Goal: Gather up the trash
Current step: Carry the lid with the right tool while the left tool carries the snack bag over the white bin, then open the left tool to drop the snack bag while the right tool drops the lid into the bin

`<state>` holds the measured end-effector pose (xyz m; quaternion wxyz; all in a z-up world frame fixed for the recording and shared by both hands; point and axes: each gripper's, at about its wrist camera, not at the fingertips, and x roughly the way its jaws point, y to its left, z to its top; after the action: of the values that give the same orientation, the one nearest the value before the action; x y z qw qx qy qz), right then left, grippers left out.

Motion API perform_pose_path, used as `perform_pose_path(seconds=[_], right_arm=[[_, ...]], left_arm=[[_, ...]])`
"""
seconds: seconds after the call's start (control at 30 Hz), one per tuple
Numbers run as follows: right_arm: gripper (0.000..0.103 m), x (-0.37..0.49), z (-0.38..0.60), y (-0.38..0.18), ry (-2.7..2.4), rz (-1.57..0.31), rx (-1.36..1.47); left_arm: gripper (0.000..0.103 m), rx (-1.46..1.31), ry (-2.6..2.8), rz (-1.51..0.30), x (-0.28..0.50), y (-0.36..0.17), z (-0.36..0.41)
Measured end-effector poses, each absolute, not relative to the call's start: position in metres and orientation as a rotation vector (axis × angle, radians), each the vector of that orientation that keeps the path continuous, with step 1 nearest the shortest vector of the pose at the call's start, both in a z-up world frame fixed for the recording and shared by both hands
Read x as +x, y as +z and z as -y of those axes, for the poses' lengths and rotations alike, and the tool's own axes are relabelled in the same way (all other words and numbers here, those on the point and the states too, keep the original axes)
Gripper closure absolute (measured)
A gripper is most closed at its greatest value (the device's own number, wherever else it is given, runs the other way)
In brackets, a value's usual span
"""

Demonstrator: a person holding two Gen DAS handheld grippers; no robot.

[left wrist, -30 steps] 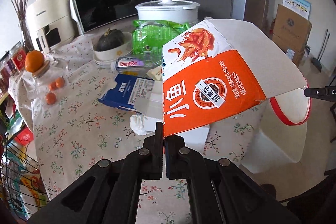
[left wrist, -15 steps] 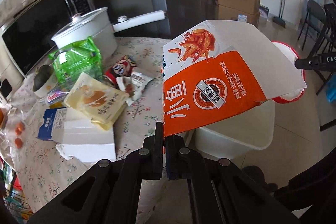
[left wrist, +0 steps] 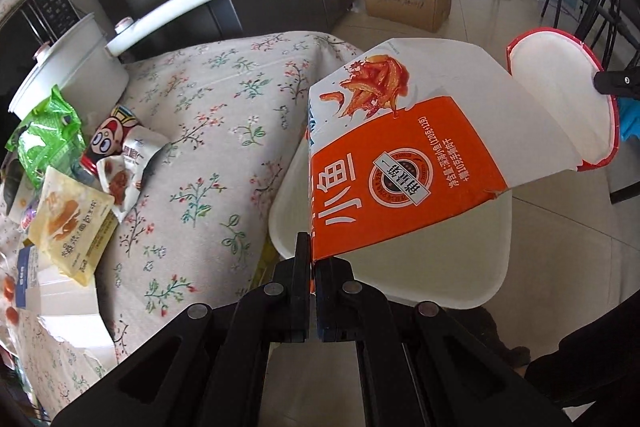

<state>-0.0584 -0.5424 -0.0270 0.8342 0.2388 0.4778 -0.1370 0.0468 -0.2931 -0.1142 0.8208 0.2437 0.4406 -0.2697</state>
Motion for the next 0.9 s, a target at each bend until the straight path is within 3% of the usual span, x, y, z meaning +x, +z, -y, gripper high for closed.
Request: perform_pose_path(seconds=[0.17,0.23,0.27,0.3,0.47,0.7,0.9], right_arm=[[0.093,-0.06,0.547,-0.029,-0.294,-1.014,0.51],[0.093,-0.059,0.547,-0.028,-0.299,-1.014,0.508],[0.093,-0.058,0.547,-0.028,-0.299,-1.012,0.509],[0.093,-0.057,0.546,-0.027,-0.301,-1.01,0.506],[0.093,-0.047,0.537,-0.029,-0.296,-1.029,0.483],[0.093,-0.015,0.508,-0.046,-0.277,-1.088,0.427],[0.093,0.015,0.484,-0.073,-0.267,-1.145,0.377]], left_arm=[[0.095,0.481,-0.632,-0.976,0.05,-0.123,0.3],[0.076,0.481,-0.634,-0.966,0.049,-0.121,0.298],[0.054,0.478,-0.634,-0.955,0.048,-0.119,0.295],[0.041,0.474,-0.627,-0.94,0.046,-0.116,0.291],[0.039,0.431,-0.596,-0.934,0.049,-0.103,0.261],[0.024,0.329,-0.492,-0.932,0.057,-0.08,0.196],[0.022,0.272,-0.391,-0.953,0.066,-0.075,0.138]])
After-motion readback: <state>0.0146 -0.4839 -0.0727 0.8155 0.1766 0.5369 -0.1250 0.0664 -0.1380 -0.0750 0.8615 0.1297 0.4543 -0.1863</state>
